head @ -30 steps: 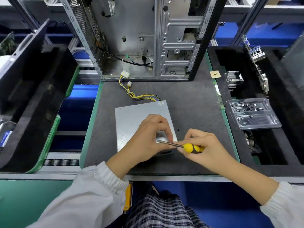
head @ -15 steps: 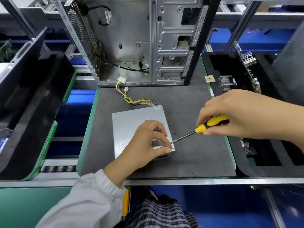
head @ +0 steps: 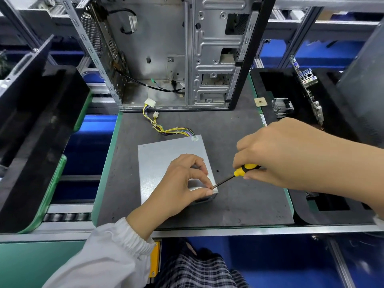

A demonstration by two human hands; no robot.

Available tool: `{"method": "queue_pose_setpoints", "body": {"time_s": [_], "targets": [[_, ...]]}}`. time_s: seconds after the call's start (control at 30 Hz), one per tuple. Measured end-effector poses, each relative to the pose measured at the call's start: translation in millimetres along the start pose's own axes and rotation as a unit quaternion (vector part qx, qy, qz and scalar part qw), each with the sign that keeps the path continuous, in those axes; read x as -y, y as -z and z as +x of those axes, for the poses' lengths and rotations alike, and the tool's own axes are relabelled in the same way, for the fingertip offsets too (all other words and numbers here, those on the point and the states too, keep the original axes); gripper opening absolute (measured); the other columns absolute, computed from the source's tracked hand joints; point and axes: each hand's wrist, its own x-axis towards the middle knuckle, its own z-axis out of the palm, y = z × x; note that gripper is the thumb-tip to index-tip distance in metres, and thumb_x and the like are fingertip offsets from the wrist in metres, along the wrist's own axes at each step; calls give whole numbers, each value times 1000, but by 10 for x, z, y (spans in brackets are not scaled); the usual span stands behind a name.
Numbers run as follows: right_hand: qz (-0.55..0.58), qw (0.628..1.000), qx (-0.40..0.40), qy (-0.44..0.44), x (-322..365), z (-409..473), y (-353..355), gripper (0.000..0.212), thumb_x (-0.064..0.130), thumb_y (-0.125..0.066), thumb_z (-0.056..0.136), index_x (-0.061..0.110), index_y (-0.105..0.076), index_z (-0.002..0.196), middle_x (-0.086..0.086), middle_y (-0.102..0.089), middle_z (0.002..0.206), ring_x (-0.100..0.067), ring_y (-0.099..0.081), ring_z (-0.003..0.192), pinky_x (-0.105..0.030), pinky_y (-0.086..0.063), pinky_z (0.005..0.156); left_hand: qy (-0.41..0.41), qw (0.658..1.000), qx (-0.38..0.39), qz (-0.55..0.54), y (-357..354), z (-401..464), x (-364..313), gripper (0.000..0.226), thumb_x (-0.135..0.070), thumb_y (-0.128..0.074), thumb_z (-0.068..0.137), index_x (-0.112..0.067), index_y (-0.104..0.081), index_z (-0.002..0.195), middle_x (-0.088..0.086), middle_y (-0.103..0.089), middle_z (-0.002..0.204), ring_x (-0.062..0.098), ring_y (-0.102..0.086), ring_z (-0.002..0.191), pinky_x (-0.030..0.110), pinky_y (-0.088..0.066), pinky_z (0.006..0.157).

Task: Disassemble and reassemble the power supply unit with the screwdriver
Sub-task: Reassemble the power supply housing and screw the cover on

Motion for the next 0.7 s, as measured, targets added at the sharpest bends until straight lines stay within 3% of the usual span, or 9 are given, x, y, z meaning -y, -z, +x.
{"method": "queue_pose_setpoints", "body": {"time_s": [0.17, 0.5, 0.7], "targets": [[-14, 999, 24, 21, 124, 62, 101, 22, 48, -41, 95, 43, -51, 114, 11, -32, 83, -15, -57, 92, -23, -15, 47, -16, 1000, -3, 6, -10, -4, 8, 7, -18, -83, 76, -22, -78, 78, -9, -58, 101, 5, -47, 108, 37, -40, 97], [-36, 999, 18, -16, 72, -6, 136, 29, 51, -31, 94, 45, -48, 116, 15, -51, 104, -13, -57, 92, -24, -26, 52, -18, 1000, -2, 7, -9, -9, 26, 7, -20, -83, 76, -23, -77, 77, -10, -59, 101, 11, -49, 112, 37, -37, 99], [-29, 999, 35, -27, 80, 34, 160, 24, 51, -37, 93, 47, -50, 113, 17, -40, 90, -13, -52, 81, -22, -22, 49, -19, 1000, -4, 8, -12, -10, 44, 8, -21, -83, 76, -25, -76, 76, -10, -59, 101, 10, -49, 112, 35, -37, 99]]}}
